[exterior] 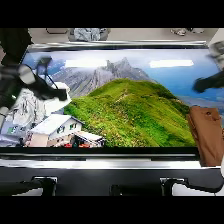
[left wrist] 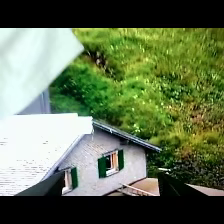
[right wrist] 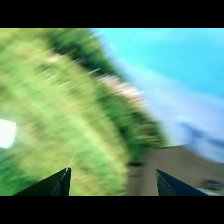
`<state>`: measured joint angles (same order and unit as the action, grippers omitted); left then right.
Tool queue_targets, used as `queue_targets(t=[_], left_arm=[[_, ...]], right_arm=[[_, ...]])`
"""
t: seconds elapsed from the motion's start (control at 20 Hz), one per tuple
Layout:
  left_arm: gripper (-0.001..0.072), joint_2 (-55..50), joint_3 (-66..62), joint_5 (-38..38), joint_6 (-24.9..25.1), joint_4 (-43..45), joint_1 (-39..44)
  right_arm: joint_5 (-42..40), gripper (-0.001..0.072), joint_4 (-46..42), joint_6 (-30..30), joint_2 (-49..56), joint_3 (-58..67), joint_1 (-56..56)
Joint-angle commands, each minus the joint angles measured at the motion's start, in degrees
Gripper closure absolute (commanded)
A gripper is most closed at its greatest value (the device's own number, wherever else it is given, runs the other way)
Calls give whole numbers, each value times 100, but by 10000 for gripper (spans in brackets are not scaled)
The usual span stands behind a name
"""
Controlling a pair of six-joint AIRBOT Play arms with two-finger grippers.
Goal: Fold the shirts.
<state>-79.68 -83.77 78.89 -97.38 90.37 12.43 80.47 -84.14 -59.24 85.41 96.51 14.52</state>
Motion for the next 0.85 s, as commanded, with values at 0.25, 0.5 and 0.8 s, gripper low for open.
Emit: queue_targets(t=[0.25, 0.5, 0.8], left_arm=[[32, 225, 1062, -1064, -358, -39, 474], [32, 225, 1062, -1064, -358, -39, 474], [32, 225, 1062, -1064, -358, -39, 474]], right_arm=[[791, 97, 31, -157, 365, -343, -903], [793, 97, 31, -157, 365, -343, -903], [793, 97, 31, -157, 365, -343, -903]])
